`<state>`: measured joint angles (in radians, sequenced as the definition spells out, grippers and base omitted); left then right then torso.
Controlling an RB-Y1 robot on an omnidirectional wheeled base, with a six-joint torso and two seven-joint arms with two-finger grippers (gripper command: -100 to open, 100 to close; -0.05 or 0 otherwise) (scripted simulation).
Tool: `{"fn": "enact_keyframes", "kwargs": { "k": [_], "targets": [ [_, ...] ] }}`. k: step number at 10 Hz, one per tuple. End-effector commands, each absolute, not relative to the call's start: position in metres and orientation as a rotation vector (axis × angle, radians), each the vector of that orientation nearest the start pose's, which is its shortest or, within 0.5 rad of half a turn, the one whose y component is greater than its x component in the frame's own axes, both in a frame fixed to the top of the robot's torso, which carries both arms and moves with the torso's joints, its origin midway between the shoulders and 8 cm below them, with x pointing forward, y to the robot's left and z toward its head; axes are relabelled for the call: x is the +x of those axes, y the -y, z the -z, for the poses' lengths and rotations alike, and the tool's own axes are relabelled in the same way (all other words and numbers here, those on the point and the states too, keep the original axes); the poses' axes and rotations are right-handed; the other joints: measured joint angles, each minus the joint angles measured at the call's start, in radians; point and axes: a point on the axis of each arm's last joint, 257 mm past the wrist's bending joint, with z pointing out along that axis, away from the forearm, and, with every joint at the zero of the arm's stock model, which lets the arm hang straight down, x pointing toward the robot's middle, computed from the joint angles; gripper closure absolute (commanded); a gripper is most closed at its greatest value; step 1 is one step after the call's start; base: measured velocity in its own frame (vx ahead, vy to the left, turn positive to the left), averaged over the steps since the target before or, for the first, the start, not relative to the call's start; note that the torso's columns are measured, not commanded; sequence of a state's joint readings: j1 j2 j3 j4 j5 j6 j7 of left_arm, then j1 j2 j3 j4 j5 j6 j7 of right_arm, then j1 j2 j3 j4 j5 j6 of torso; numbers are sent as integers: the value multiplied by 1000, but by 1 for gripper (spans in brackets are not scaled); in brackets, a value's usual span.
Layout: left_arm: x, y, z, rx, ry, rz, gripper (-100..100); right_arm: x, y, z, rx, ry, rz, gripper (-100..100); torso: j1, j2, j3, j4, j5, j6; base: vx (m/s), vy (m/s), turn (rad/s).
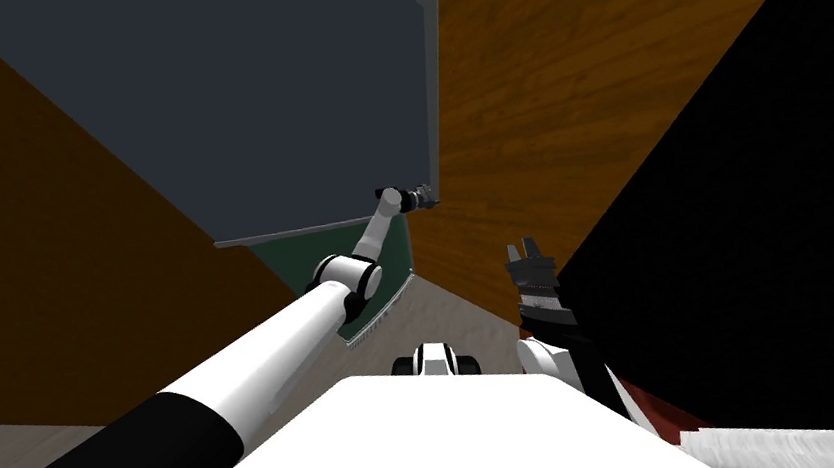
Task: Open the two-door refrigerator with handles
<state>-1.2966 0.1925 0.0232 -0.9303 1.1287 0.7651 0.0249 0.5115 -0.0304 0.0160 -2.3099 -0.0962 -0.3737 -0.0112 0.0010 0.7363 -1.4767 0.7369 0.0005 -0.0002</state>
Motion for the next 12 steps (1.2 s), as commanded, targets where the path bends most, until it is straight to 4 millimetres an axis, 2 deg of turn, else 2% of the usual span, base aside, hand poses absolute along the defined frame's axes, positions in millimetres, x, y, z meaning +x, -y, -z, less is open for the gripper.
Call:
{"fn": "enact_keyframes", "kwargs": {
  "k": [1,4,5,7,8,11,12],
  "targets": [
    [665,54,-131,-1391,-1728,2151,100,358,284,-9,790,-652,-1364,0,1,-1,-1,1,1,0,-116,-3,-153],
    [658,60,-138,-1407,-1727,2222,100,358,284,-9,790,-652,-1364,0,-1,0,0,0,0,-1,-80,-4,-17],
    [667,43,-131,-1389,-1740,2161,100,358,284,-9,790,-652,-1364,0,0,-1,-1,0,1,0,-105,-20,-161],
    [660,48,-138,-1405,-1737,2232,100,358,284,-9,790,-652,-1364,0,-2,4,2,-1,-1,0,-116,-8,-29],
    [670,29,-131,-1388,-1746,2162,100,358,284,-9,790,-652,-1364,0,-1,1,1,0,0,0,-135,-15,-135],
    [663,35,-140,-1407,-1738,2244,100,358,284,-9,790,-652,-1364,0,0,0,0,0,0,0,-81,-3,-22],
    [673,15,-133,-1395,-1742,2183,100,357,284,-9,790,-652,-1364,0,1,-1,-1,1,1,0,-104,-15,-147]
  ]
}}
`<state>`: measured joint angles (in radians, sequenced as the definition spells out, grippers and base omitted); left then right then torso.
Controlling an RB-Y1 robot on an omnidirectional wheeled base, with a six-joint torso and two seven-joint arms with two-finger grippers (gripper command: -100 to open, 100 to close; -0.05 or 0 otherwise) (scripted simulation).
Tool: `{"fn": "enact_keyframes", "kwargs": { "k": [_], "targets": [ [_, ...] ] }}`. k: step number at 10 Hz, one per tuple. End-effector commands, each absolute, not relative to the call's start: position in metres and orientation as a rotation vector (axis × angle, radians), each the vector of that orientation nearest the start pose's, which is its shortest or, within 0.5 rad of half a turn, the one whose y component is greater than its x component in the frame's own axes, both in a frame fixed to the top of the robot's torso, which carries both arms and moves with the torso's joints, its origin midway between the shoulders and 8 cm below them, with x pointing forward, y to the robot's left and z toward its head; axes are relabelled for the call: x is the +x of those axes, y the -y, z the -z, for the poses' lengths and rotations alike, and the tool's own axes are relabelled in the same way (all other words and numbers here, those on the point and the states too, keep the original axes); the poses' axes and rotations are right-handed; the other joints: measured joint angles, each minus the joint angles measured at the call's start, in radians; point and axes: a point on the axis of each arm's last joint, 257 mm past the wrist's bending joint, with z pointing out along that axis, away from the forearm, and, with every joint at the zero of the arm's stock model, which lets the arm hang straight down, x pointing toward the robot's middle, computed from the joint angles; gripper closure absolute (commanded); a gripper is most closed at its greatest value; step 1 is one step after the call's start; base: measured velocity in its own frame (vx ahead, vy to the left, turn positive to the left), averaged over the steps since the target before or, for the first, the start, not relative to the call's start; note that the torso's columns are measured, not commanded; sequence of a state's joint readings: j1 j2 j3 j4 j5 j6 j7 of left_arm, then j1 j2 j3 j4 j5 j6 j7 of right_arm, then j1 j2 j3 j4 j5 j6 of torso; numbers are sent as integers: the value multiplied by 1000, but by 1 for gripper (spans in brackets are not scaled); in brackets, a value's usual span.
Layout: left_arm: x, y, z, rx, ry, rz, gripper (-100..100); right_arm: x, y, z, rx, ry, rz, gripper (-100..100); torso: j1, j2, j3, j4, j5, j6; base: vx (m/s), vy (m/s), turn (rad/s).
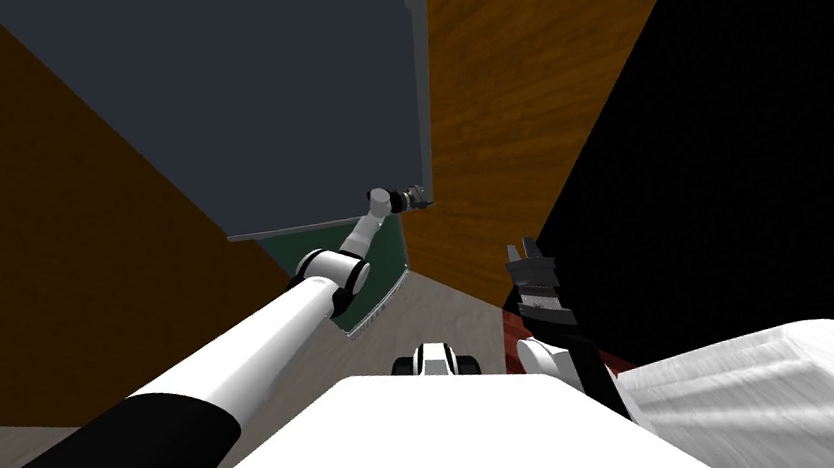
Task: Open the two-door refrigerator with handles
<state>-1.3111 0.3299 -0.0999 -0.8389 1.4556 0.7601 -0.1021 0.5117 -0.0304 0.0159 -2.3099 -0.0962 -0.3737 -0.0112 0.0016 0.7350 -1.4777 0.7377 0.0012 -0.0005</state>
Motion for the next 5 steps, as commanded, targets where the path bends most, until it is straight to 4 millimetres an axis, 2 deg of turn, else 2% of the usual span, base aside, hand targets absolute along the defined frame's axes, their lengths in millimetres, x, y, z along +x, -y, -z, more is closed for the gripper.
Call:
{"fn": "enact_keyframes", "kwargs": {
  "k": [1,2,3,5],
  "targets": [
    [669,18,-137,-1404,-1737,2222,100,358,284,-9,790,-652,-1364,0,-1,4,2,-2,-1,1,-137,-19,-80],
    [667,20,-141,-1411,-1732,2257,100,358,284,-9,790,-652,-1364,0,-2,5,3,-2,-1,0,-78,-7,8],
    [677,-3,-134,-1400,-1732,2186,100,358,284,-9,790,-652,-1364,0,-1,3,2,0,0,0,-151,-12,-157],
    [672,2,-142,-1415,-1720,2253,100,358,284,-9,790,-652,-1364,0,0,5,4,-1,0,-1,-118,-18,-29]
  ]
}}
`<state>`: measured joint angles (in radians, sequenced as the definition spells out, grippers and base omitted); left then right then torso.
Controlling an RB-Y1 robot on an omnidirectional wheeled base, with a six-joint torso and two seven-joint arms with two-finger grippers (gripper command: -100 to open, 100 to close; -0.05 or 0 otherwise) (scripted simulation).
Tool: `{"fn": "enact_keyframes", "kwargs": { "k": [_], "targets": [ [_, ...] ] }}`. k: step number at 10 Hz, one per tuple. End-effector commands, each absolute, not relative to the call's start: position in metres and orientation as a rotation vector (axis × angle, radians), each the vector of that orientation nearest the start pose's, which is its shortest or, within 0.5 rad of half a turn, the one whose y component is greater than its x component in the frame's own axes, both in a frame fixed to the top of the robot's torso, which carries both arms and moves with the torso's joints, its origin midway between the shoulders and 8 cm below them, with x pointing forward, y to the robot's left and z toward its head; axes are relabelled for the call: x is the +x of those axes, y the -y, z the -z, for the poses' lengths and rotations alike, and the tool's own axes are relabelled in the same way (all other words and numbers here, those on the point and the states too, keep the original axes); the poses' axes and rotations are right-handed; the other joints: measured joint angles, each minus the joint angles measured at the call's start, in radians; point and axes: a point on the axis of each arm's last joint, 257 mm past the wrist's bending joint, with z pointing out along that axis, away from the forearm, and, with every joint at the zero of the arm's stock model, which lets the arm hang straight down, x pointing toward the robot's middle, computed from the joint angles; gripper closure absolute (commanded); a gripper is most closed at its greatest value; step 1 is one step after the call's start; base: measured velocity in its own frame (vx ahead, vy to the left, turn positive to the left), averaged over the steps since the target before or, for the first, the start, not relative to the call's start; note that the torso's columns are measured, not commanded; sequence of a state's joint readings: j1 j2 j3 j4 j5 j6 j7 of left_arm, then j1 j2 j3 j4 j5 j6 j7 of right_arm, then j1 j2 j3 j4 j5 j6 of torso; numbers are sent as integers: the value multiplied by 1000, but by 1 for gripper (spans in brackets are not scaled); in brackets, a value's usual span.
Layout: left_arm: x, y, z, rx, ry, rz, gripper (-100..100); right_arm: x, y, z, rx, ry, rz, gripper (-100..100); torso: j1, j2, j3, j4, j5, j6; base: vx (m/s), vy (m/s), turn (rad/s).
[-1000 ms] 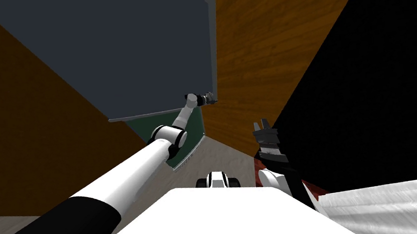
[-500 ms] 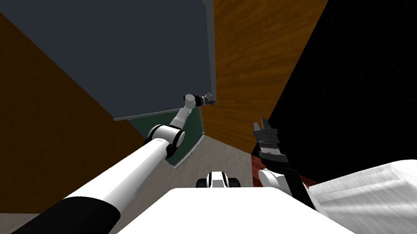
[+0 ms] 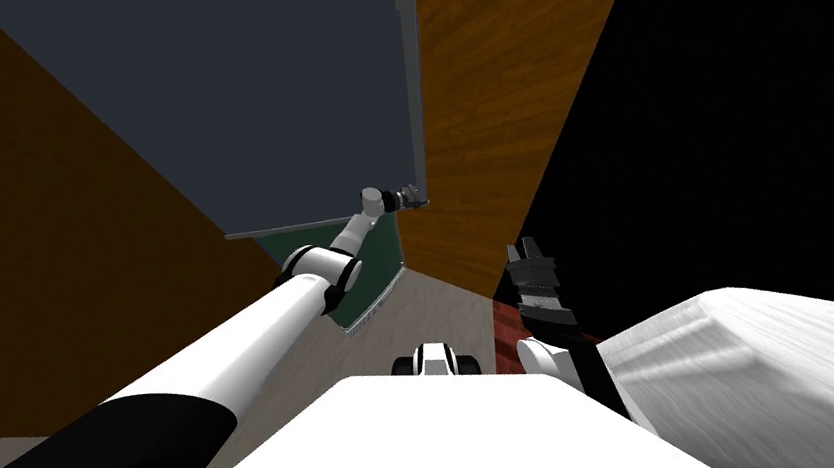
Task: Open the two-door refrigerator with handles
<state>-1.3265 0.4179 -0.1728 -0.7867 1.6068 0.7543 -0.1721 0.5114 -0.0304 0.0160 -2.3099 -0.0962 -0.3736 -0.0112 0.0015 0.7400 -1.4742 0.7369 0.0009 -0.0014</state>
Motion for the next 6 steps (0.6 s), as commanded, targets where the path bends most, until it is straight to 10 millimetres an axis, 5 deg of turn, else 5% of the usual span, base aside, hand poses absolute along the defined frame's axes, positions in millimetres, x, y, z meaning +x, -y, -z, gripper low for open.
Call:
{"fn": "enact_keyframes", "kwargs": {
  "k": [1,3,6],
  "targets": [
    [671,3,-144,-1418,-1717,2271,100,358,284,-9,790,-652,-1364,0,1,-3,-2,1,0,0,-15,-6,14],
    [662,15,-140,-1397,-1768,2272,100,357,284,-9,790,-653,-1364,0,1,-3,-3,2,0,1,-45,35,3],
    [643,39,-141,-1356,-1852,2311,100,358,284,-9,790,-652,-1364,0,3,1,1,0,1,-1,-178,87,-12]
  ]
}}
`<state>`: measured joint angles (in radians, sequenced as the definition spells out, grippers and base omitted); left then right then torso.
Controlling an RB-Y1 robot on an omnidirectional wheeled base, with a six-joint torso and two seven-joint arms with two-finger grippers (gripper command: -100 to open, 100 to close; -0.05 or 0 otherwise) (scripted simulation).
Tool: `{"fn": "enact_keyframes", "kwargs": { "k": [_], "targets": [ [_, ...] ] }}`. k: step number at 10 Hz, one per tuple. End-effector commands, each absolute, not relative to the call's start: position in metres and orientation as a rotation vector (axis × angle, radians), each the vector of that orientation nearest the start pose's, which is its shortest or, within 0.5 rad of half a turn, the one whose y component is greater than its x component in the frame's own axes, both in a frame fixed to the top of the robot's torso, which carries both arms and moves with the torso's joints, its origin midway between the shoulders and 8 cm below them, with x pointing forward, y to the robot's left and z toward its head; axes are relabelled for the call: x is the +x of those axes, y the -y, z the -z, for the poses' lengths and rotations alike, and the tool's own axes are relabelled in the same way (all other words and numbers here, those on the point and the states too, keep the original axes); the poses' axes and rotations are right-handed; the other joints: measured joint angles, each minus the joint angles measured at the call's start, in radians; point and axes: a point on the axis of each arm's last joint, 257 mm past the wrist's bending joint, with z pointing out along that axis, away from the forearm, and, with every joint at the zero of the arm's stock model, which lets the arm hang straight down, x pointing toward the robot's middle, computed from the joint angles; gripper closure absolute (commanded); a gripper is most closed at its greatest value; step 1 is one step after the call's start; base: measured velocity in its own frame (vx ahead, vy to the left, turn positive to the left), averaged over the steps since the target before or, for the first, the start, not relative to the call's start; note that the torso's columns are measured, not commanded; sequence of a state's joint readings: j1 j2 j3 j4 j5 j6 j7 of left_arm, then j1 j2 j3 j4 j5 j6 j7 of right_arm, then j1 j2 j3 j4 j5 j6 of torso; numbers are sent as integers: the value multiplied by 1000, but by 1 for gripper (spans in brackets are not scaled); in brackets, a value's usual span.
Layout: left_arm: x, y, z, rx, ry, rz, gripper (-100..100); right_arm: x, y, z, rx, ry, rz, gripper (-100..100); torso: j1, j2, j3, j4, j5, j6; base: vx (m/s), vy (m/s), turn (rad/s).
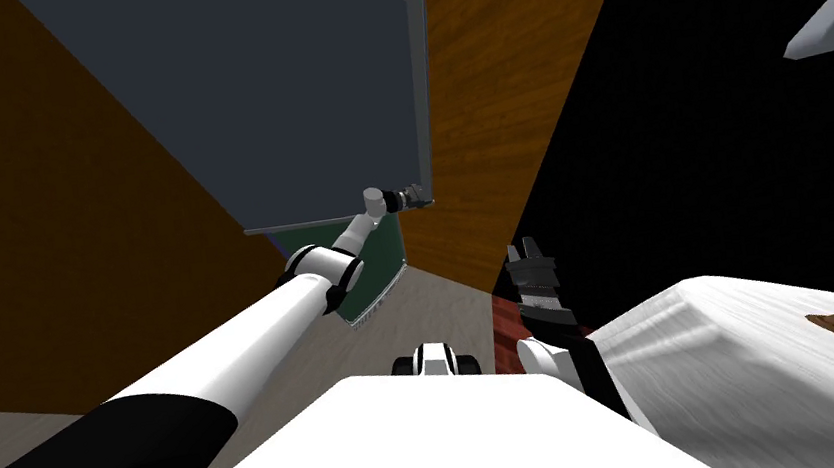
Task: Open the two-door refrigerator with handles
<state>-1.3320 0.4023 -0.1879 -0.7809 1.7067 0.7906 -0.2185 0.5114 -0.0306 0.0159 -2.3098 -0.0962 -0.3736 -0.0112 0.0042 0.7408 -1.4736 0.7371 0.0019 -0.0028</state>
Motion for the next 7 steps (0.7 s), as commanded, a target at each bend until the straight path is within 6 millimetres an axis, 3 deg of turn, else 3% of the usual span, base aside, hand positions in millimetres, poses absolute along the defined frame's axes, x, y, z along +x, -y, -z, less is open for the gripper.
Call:
{"fn": "enact_keyframes", "kwargs": {
  "k": [1,5,6,7],
  "targets": [
    [633,51,-141,-1334,-1894,2330,100,358,284,-9,790,-652,-1364,0,0,-2,-2,-1,0,0,-215,113,10],
    [589,94,-142,-1230,-2067,2403,100,358,284,-9,790,-652,-1364,0,2,1,0,1,1,-1,-259,159,-2],
    [593,89,-161,-1237,-2055,2395,-100,358,284,-9,790,-653,-1364,0,-1,0,0,2,0,0,-101,20,63],
    [592,89,-167,-1234,-2060,2396,-100,358,284,-9,790,-653,-1364,0,-7,-8,-5,1,-2,1,11,-71,80]
  ]
}}
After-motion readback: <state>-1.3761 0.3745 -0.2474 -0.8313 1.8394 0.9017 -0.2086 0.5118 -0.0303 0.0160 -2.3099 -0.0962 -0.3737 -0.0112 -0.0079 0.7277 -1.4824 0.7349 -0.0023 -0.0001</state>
